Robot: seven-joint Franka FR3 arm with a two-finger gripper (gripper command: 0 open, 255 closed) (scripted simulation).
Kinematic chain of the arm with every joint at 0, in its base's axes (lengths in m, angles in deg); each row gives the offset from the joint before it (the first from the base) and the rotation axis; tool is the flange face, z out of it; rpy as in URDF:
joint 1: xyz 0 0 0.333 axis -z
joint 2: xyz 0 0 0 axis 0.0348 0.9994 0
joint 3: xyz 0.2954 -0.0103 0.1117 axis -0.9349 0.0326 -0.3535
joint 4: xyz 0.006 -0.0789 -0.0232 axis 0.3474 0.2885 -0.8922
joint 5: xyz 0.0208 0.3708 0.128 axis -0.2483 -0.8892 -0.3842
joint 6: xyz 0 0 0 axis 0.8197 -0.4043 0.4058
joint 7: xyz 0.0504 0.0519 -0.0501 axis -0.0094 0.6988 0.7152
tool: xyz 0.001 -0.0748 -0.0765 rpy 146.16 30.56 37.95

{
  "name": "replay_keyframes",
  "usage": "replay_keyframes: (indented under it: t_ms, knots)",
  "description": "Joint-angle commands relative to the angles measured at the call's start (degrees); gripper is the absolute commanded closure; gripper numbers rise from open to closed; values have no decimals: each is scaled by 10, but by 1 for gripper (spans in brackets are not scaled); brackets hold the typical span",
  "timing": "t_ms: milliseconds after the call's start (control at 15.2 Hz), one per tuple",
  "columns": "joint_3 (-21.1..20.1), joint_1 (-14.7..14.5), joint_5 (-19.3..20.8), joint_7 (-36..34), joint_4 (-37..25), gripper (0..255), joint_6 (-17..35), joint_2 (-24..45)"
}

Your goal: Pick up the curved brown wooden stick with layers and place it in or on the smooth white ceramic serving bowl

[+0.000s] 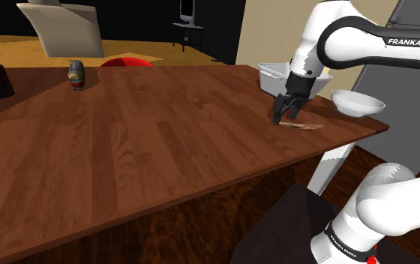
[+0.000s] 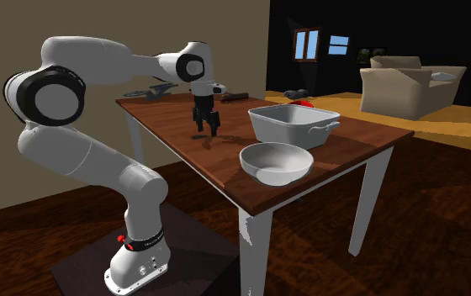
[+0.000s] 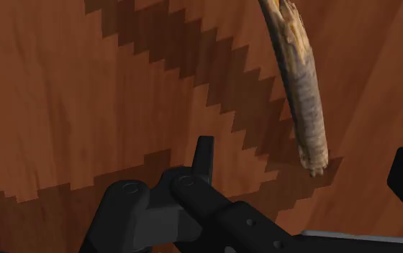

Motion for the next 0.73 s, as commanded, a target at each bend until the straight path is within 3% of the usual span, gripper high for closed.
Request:
replay_keyframes:
  t_ms: [0,396,660]
  knots:
    - [0,0,0,0,0,0,0,0]
    - [78,-70,17,205,41,0,-46,-169]
    - [79,-69,18,204,75,0,-18,-175]
